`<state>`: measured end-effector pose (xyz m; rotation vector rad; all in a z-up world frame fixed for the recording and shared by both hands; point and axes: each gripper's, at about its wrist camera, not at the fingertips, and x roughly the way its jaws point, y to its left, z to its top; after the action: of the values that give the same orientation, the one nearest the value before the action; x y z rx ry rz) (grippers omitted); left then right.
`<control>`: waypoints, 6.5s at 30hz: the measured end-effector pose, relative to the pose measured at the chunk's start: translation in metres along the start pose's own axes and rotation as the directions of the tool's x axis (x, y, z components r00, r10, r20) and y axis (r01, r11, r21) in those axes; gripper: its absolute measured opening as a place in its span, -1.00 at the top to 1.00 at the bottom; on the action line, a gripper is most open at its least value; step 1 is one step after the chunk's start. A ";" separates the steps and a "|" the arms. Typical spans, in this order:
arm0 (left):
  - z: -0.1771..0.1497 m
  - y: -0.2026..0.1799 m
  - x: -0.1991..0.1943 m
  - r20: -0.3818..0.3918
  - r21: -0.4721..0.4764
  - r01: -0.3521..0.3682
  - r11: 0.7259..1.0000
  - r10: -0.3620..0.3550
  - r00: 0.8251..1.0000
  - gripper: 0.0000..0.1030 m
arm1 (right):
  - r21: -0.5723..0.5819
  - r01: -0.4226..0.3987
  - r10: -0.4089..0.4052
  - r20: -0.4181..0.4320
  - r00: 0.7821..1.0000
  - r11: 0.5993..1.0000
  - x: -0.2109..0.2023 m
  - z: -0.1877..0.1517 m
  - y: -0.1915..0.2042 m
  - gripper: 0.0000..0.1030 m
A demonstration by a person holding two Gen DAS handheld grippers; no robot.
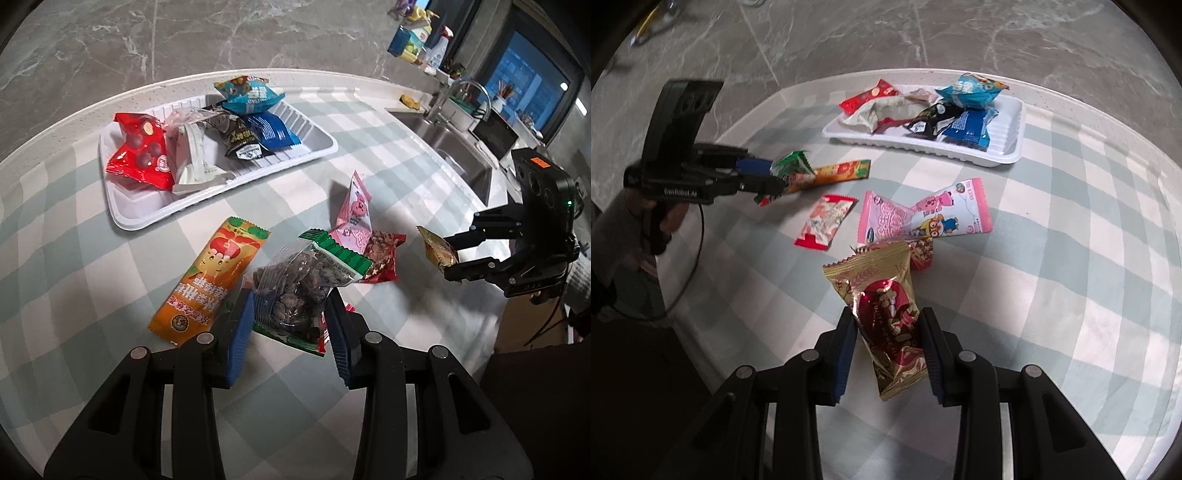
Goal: Organize snacks
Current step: 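Carry both packets into the white tray and open both grippers to release, then withdraw both grippers from the tray back over the remaining snacks, then grasp the red-white candy pack with the left gripper while the right grasps the brown wrapped candy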
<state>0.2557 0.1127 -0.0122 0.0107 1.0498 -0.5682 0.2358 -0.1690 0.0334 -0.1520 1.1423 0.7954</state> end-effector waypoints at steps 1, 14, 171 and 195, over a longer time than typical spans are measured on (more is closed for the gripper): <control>0.001 0.001 -0.001 0.004 -0.005 0.003 1.000 -0.003 1.000 0.30 | 0.012 -0.006 0.006 0.007 1.000 1.000 -0.001 0.001 -0.001 0.28; 0.022 0.019 -0.023 0.064 -0.075 0.023 0.997 -0.019 0.998 0.30 | 0.149 -0.091 0.075 0.111 0.991 0.985 -0.017 0.033 -0.022 0.28; 0.006 0.008 0.002 -0.017 -0.022 -0.222 0.975 0.221 0.975 0.10 | 0.434 0.010 -0.058 0.099 0.993 0.901 0.021 0.015 -0.011 0.04; 0.006 -0.031 0.071 -0.152 -0.074 -0.117 0.990 0.104 0.983 0.09 | 0.543 0.013 -0.027 0.017 0.999 0.840 0.064 0.029 -0.016 0.04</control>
<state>0.2729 0.0528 -0.0595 0.0387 1.2092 -0.4276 0.2797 -0.1352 -0.0135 0.3224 1.2997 0.4247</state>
